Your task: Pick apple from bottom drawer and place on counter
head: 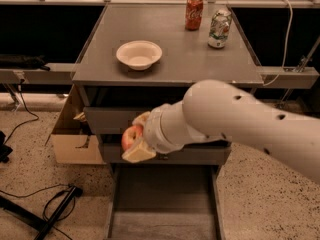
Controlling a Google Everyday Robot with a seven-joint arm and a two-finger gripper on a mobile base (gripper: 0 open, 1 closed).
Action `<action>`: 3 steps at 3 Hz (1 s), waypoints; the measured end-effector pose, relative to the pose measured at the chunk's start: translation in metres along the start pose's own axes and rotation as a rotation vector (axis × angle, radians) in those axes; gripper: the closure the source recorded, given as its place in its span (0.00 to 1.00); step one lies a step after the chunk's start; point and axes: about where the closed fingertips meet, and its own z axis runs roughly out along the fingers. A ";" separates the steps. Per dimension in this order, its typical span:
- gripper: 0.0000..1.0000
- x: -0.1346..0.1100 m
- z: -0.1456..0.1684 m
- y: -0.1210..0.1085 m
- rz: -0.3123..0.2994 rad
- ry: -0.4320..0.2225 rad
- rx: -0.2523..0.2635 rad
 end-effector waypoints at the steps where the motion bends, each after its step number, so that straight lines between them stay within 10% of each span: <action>1: 1.00 -0.038 -0.041 -0.053 -0.022 -0.016 0.091; 3: 1.00 -0.100 -0.095 -0.195 -0.058 -0.205 0.283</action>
Offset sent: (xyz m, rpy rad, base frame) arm 0.1648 -0.0214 0.2486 0.1682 -0.3735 -0.0847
